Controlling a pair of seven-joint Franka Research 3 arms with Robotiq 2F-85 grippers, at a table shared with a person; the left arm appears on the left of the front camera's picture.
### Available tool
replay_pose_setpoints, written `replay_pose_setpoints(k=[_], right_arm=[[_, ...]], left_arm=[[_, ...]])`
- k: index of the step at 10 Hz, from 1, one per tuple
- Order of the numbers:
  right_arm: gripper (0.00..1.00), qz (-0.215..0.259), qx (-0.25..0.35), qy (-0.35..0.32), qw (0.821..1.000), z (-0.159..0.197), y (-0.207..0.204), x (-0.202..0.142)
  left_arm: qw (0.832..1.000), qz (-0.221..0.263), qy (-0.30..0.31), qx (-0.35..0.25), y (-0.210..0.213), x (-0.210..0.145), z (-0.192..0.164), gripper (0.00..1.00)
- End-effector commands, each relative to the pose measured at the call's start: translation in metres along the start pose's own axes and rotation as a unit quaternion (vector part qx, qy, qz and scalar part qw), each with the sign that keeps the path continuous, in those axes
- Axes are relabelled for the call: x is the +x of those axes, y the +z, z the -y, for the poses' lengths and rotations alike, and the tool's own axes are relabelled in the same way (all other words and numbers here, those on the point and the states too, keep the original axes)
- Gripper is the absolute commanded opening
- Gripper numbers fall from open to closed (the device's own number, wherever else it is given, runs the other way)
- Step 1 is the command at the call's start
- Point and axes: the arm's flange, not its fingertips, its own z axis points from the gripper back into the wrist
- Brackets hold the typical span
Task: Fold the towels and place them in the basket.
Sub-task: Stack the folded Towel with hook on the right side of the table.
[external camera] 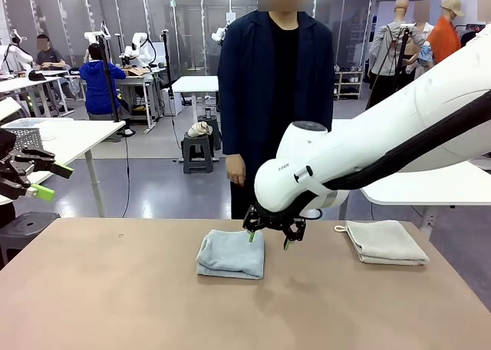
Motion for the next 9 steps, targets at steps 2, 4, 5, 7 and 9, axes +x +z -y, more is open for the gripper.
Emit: replay_pose_setpoints(k=[2, 4, 5, 7, 9], right_arm=[[1.00, 0.010, 0.001, -0.021, 1.000, -0.002, -0.026, 0.005], [1.00, 0.010, -0.006, -0.024, 1.000, -0.003, -0.039, 0.012], [1.00, 0.011, -0.005, -0.023, 1.000, -0.003, -0.045, 0.015], [1.00, 0.012, -0.002, -0.020, 1.000, -0.008, -0.050, 0.016], [1.00, 0.014, -0.002, -0.013, 1.000, -0.014, -0.049, 0.019]], left_arm=[[1.000, 0.003, -0.001, 0.001, 0.001, 0.002, 0.000, 1.00], [1.000, 0.003, -0.001, 0.001, 0.001, 0.002, 0.000, 1.00], [1.000, 0.003, -0.001, 0.001, 0.001, 0.002, 0.000, 1.00], [1.000, 0.003, -0.001, 0.001, 0.001, 0.002, 0.000, 1.00], [1.000, 0.003, -0.001, 0.001, 0.001, 0.002, 0.000, 1.00]])
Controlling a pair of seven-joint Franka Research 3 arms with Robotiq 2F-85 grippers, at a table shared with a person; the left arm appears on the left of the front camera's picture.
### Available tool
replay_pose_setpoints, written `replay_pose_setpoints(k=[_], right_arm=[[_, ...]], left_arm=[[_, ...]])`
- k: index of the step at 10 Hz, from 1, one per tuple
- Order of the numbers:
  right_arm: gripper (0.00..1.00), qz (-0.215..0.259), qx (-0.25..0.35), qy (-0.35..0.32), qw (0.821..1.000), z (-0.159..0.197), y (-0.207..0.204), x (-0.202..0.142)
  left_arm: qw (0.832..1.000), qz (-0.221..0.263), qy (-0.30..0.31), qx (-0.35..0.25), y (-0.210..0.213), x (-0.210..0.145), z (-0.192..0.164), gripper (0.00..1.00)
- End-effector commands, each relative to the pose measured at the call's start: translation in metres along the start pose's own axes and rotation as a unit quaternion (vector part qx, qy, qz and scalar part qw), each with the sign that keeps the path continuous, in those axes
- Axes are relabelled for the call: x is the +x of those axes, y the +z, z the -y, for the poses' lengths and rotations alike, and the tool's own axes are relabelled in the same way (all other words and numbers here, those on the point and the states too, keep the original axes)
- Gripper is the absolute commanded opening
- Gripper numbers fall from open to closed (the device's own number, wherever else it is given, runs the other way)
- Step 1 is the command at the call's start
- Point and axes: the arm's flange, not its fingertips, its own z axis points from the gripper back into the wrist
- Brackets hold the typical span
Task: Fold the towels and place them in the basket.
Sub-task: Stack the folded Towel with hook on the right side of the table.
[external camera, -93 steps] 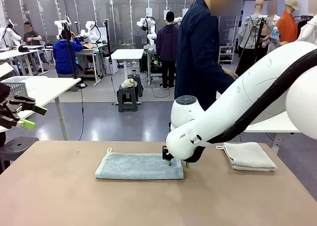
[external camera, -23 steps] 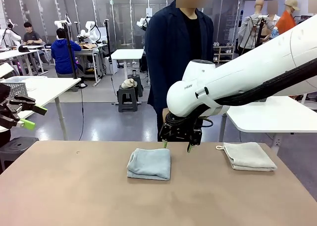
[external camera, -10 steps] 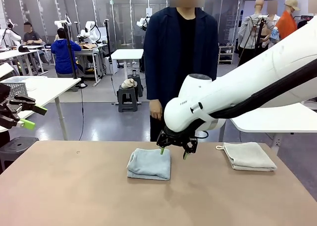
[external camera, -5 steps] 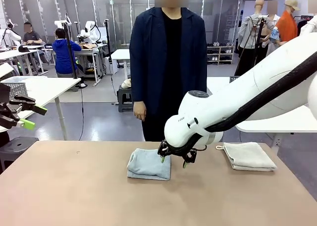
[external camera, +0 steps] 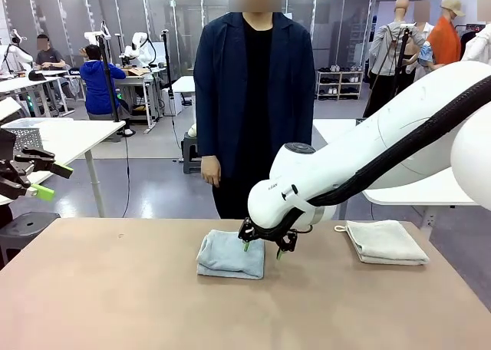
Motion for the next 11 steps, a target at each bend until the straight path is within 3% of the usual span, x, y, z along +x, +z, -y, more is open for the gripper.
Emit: replay_pose_setpoints(k=[1, 4, 5, 6, 8, 9, 10, 11], right_arm=[[1.00, 0.013, -0.007, -0.006, 1.000, -0.0095, -0.0039, 0.0049], [0.98, 0.002, 0.009, 0.022, 1.000, -0.0067, -0.0130, 0.0097], [0.80, 0.000, 0.016, 0.021, 1.000, -0.0056, -0.0138, 0.0102], [0.96, 0.003, 0.017, 0.020, 1.000, -0.0048, -0.0135, 0.0099], [0.96, 0.004, 0.021, 0.020, 1.000, -0.0041, -0.0121, 0.0106], [0.76, 0.005, 0.020, 0.019, 1.000, -0.0040, -0.0121, 0.0109], [0.76, 0.008, 0.021, 0.022, 1.000, -0.0037, -0.0124, 0.0110], [0.56, 0.007, 0.019, 0.022, 1.000, -0.0040, -0.0126, 0.0116]], left_arm=[[1.000, 0.003, -0.001, 0.001, 0.0008, 0.0018, 0.0005, 1.00], [1.000, 0.003, -0.001, 0.001, 0.0008, 0.0018, 0.0005, 1.00], [1.000, 0.003, -0.001, 0.001, 0.0008, 0.0018, 0.0005, 1.00], [1.000, 0.003, -0.001, 0.001, 0.0008, 0.0018, 0.0005, 1.00], [1.000, 0.003, -0.001, 0.001, 0.0008, 0.0018, 0.0005, 1.00], [1.000, 0.003, -0.001, 0.001, 0.0008, 0.0018, 0.0005, 1.00], [1.000, 0.003, -0.001, 0.001, 0.0008, 0.0018, 0.0005, 1.00], [1.000, 0.003, -0.001, 0.001, 0.0008, 0.0018, 0.0005, 1.00]])
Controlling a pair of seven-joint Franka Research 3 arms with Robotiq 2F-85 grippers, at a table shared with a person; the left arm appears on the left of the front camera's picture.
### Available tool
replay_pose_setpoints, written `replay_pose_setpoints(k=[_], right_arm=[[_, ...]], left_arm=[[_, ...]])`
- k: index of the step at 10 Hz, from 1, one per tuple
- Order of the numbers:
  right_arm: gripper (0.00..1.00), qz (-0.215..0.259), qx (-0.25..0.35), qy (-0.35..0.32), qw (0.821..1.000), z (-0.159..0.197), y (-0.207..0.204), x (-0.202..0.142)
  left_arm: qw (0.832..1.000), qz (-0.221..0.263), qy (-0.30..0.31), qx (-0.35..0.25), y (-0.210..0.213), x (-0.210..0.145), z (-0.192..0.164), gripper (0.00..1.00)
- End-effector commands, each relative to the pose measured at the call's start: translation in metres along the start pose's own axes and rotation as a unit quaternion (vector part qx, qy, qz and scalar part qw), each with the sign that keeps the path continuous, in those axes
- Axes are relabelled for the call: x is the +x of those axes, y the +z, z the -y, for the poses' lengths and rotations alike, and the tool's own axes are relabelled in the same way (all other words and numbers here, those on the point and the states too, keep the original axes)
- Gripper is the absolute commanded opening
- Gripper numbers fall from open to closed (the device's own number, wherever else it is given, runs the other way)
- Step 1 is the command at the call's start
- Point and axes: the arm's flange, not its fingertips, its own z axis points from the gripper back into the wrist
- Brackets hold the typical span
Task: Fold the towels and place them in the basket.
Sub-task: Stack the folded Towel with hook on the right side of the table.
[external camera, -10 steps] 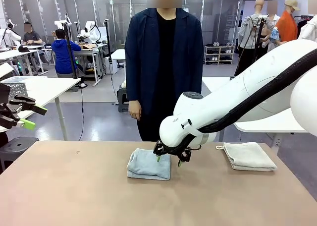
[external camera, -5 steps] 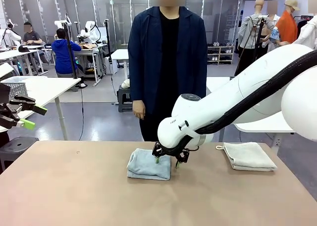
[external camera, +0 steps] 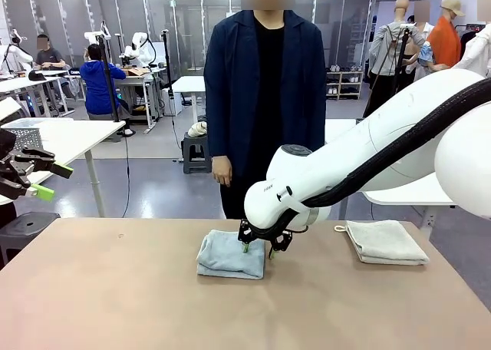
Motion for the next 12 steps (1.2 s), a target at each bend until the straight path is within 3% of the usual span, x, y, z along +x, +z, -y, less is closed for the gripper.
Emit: replay_pose_setpoints(k=[1, 2, 3, 4, 5, 6, 7, 8, 12], right_arm=[[0.73, -0.001, 0.014, 0.009, 1.000, 0.0019, -0.0018, 0.0027], [0.36, -0.004, 0.018, 0.006, 1.000, 0.0021, -0.0010, 0.0030], [0.54, -0.004, 0.017, 0.006, 1.000, 0.0028, -0.0007, 0.0026], [0.16, -0.003, 0.017, 0.005, 1.000, 0.0035, -0.0005, 0.0023], [0.34, -0.002, 0.017, 0.005, 1.000, 0.0037, -0.0007, 0.0018], [0.00, -0.002, 0.017, 0.005, 1.000, 0.0037, -0.0004, 0.0015], [0.14, -0.002, 0.018, 0.006, 1.000, 0.0040, -0.0006, 0.0012], [0.00, -0.002, 0.018, 0.006, 1.000, 0.0043, -0.0006, 0.0013], [0.00, -0.013, 0.041, 0.034, 0.998, 0.0118, 0.0032, 0.0046]], left_arm=[[1.000, 0.003, -0.001, 0.001, 0.0008, 0.0018, 0.0005, 1.00], [1.000, 0.003, -0.001, 0.001, 0.0008, 0.0018, 0.0005, 1.00], [1.000, 0.003, -0.001, 0.001, 0.0008, 0.0018, 0.0005, 1.00], [1.000, 0.003, -0.001, 0.001, 0.0008, 0.0018, 0.0005, 1.00], [1.000, 0.003, -0.001, 0.001, 0.0008, 0.0018, 0.0005, 1.00], [1.000, 0.003, -0.001, 0.001, 0.0008, 0.0018, 0.0005, 1.00], [1.000, 0.003, -0.001, 0.001, 0.0008, 0.0018, 0.0005, 1.00], [1.000, 0.003, -0.001, 0.001, 0.0008, 0.0018, 0.0005, 1.00], [1.000, 0.003, -0.001, 0.001, 0.0008, 0.0018, 0.0005, 1.00]])
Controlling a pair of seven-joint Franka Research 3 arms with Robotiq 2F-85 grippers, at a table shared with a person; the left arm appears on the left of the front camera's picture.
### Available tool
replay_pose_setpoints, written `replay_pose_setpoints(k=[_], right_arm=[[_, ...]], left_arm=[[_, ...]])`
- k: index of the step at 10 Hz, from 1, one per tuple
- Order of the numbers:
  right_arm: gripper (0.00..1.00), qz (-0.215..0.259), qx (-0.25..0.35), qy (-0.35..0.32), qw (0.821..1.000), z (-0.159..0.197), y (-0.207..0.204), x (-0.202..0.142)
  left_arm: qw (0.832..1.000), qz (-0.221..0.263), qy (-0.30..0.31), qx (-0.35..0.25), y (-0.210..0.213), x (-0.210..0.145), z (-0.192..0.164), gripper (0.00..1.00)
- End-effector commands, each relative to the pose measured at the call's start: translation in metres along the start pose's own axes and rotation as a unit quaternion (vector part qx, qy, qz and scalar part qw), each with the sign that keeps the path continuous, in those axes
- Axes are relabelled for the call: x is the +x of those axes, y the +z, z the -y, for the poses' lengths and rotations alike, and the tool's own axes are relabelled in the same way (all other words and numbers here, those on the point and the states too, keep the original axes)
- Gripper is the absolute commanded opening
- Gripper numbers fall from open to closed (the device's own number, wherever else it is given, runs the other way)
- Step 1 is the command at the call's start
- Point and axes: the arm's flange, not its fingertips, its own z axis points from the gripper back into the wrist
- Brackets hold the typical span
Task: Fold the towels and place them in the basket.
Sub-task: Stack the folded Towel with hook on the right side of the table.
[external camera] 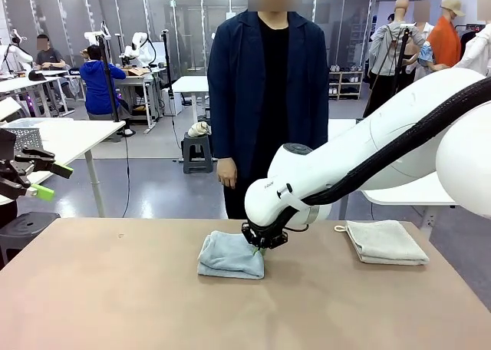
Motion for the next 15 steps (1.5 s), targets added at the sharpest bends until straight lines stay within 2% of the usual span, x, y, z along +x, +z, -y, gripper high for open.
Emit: replay_pose_setpoints(k=[1, 5, 7, 11, 13, 15], right_arm=[[0.00, -0.019, 0.030, 0.033, 0.999, 0.017, 0.007, 0.004], [0.00, -0.026, 0.023, 0.044, 0.998, 0.078, 0.042, 0.012], [0.00, -0.017, 0.018, 0.052, 0.998, 0.092, 0.060, 0.013], [0.00, -0.001, -0.014, 0.097, 0.995, 0.081, 0.154, 0.028], [0.00, -0.003, -0.042, 0.091, 0.995, 0.065, 0.207, 0.032], [0.00, -0.002, -0.059, 0.089, 0.994, 0.054, 0.242, 0.031]], left_arm=[[1.000, 0.003, -0.001, 0.001, 0.001, 0.002, 0.000, 1.00], [1.000, 0.003, -0.001, 0.001, 0.001, 0.002, 0.000, 1.00], [1.000, 0.003, -0.001, 0.001, 0.001, 0.002, 0.000, 1.00], [1.000, 0.003, -0.001, 0.001, 0.001, 0.002, 0.000, 1.00], [1.000, 0.003, -0.001, 0.001, 0.001, 0.002, 0.000, 1.00], [1.000, 0.003, -0.001, 0.001, 0.001, 0.002, 0.000, 1.00]])
